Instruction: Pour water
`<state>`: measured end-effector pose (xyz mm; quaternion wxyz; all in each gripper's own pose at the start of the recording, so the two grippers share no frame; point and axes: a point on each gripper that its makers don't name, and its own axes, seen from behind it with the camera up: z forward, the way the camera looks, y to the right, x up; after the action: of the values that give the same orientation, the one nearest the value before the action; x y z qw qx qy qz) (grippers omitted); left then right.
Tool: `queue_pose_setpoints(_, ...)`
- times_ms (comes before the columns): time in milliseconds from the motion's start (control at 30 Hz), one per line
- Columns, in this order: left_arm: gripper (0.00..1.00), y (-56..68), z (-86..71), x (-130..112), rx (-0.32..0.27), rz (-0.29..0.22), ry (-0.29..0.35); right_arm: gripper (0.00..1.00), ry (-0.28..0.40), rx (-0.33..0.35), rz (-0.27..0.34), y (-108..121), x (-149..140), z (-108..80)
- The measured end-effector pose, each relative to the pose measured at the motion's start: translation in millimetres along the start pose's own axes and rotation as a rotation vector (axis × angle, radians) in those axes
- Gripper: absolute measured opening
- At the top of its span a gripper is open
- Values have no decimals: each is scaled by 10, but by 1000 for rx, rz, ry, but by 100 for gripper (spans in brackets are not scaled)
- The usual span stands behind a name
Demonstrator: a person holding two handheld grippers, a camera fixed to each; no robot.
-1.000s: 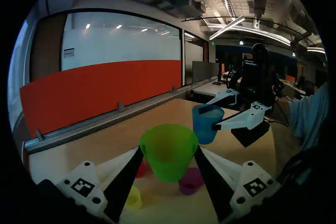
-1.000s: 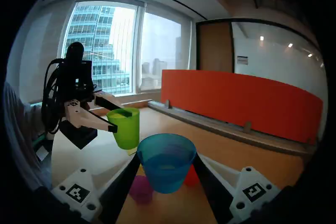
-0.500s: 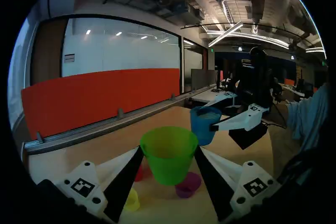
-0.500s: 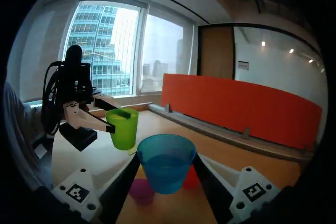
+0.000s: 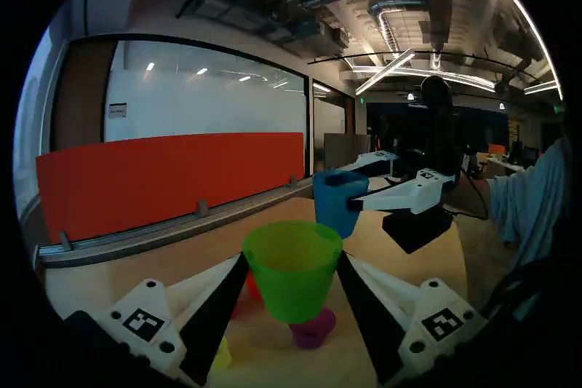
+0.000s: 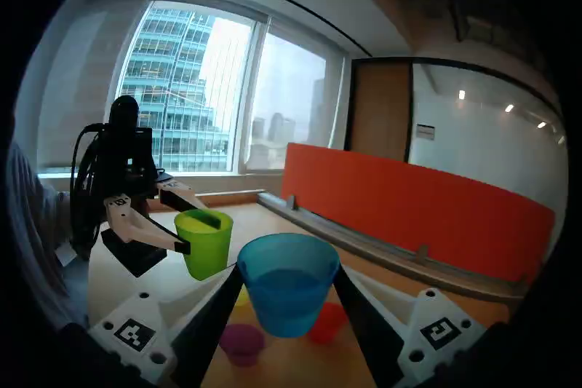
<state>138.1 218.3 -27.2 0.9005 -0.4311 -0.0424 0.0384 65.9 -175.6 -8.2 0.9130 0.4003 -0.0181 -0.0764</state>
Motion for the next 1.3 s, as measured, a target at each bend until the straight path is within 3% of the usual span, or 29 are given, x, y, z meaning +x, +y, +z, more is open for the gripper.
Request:
queue_pose_setpoints(567,87,78,-95,31,5,7,30,91,54,3,-111,28,373,49)
queue_pose_setpoints(1300,87,229,-76,44,-25,33,42,91,111,-16,-299,53,729,60)
